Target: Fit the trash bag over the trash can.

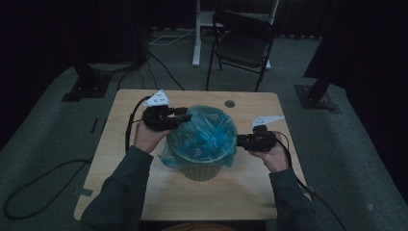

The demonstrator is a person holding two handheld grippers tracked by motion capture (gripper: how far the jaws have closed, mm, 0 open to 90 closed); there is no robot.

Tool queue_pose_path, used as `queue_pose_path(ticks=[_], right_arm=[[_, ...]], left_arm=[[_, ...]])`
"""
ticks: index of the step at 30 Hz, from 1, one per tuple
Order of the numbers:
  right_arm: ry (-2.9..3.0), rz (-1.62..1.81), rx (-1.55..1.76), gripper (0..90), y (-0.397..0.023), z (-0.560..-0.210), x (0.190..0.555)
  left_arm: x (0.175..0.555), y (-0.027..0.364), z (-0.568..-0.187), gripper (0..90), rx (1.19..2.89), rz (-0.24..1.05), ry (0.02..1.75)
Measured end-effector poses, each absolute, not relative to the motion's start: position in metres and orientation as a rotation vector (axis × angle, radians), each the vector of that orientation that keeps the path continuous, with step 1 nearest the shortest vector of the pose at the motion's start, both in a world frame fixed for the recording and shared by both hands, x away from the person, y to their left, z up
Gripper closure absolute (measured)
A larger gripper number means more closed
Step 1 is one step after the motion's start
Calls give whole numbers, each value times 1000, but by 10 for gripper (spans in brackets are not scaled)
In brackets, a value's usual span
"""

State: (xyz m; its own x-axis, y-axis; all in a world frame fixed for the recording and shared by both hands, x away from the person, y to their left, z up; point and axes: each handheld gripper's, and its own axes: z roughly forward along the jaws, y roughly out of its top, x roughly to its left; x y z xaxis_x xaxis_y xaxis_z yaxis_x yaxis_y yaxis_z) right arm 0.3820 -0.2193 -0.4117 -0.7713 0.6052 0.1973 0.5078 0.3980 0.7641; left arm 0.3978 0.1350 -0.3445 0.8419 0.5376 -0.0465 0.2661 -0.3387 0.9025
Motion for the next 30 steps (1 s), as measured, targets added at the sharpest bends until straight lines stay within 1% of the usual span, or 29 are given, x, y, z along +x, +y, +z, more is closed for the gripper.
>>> queue_pose_path(ticks=[2,9,11,24,27,30], right_arm=[[2534,1321,1009,698,-219,-412,382],[2545,1314,974,802,-217,-412,381],[2548,1308,968,819,-216,-413,381],[2557,1306,959,823,-216,-414,381],[2560,1306,954,832,-216,-414,381],[2570,1298,947,861,-215,-415,380]], left_arm=[[398,133,-344,629,1945,309,588],[400,122,-340,627,1964,314,556],[401,120,-339,626,1976,306,539],[407,100,-336,621,2000,289,493],[407,97,-338,613,2002,282,482],[408,93,-339,606,2013,293,478]])
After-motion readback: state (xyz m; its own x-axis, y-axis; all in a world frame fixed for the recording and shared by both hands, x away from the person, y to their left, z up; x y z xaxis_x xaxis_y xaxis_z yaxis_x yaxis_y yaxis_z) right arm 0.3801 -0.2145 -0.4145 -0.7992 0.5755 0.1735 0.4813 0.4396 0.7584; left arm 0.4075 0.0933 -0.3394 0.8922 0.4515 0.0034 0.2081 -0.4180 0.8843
